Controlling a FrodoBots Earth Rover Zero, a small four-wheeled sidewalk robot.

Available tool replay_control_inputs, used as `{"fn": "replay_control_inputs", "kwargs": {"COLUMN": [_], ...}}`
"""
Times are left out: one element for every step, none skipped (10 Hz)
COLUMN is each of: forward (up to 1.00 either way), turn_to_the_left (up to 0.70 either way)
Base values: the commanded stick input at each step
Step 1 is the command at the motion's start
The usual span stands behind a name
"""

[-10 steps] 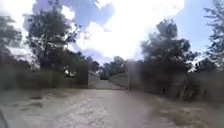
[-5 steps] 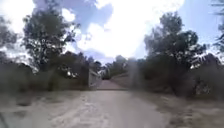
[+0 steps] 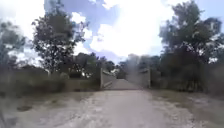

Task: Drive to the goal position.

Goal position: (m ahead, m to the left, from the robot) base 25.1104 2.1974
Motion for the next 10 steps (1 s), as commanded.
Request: {"fn": "replay_control_inputs", "kwargs": {"forward": [0.85, 0.85, 0.85, 0.85, 0.85, 0.85, 0.85, 0.85, 0.85, 0.85], "turn_to_the_left": [0.0, 0.0, 0.0, 0.0, 0.0, 0.0, 0.0, 0.0, 0.0, 0.0]}}
